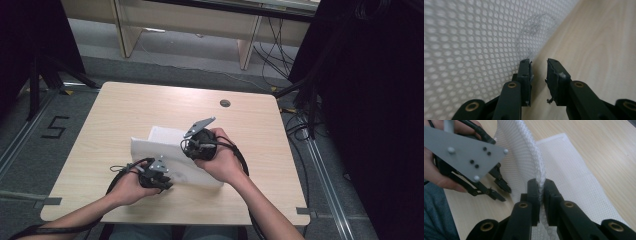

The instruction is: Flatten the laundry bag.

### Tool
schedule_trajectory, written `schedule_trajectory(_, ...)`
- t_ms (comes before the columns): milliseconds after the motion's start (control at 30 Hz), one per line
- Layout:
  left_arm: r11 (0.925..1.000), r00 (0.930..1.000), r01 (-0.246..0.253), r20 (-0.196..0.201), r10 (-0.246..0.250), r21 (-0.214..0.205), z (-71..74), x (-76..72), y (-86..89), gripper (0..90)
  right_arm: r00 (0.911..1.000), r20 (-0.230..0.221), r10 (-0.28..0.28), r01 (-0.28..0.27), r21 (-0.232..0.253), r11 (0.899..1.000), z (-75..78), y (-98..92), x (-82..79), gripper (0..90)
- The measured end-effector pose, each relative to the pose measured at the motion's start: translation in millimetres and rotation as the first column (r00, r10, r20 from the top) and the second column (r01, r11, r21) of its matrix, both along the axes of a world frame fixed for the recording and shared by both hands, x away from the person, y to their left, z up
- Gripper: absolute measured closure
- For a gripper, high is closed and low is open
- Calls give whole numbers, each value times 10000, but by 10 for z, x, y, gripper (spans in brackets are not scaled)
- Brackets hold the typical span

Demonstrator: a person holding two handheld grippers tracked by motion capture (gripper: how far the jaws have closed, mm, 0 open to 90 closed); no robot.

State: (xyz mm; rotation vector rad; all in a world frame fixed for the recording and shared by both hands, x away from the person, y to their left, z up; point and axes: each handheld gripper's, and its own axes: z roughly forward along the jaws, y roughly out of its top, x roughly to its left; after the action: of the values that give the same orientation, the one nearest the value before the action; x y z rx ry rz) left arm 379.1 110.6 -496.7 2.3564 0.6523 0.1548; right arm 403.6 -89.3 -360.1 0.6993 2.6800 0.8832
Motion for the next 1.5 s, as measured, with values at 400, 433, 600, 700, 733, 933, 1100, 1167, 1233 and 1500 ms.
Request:
schedule_trajectory(400, 9793, 9876, -1475, 337, 1535, -1382, 288, -377, 817, 706, 9986, -148, 500, -500, -47, 9987, -81, -13, -149, 852)
schedule_trajectory(433, 9774, 9843, -1626, 463, 1701, -1351, 299, -384, 888, 702, 9979, -220, 603, -605, -83, 9981, -93, -18, -168, 852)
schedule_trajectory(600, 9695, 9730, -2191, 499, 2255, -1101, 321, -349, 1160, 667, 9964, -499, 678, -685, -120, 9976, -176, -64, -288, 851)
schedule_trajectory(700, 9688, 9667, -2395, 768, 2440, -636, 299, -302, 1242, 657, 9935, -789, 817, -831, -154, 9964, -238, -104, -356, 851)
schedule_trajectory(733, 9671, 9642, -2486, 814, 2524, -542, 294, -280, 1261, 653, 9925, -819, 909, -928, -191, 9955, -259, -116, -375, 851)
schedule_trajectory(933, 9525, 9496, -2963, 854, 3017, -706, 287, -195, 1326, 637, 9860, -1283, 1068, -1121, -344, 9931, -420, -145, -509, 849)
schedule_trajectory(1100, 9490, 9439, -3058, 1060, 3128, -766, 267, -152, 1345, 624, 9772, -1632, 1356, -1420, -286, 9895, -575, -158, -586, 846)
schedule_trajectory(1167, 9540, 9485, -2946, 1049, 2989, -553, 270, -139, 1358, 623, 9743, -1758, 1407, -1481, -299, 9885, -627, -169, -604, 845)
schedule_trajectory(1233, 9448, 9414, -3176, 927, 3244, -806, 250, -128, 1328, 619, 9688, -1986, 1480, -1588, -394, 9865, -677, -171, -633, 839)
schedule_trajectory(1500, 9471, 9466, -2933, 993, 3068, -1302, 262, -148, 1223, 604, 9496, -2522, 1863, -2051, -501, 9775, -857, -154, -781, 836)
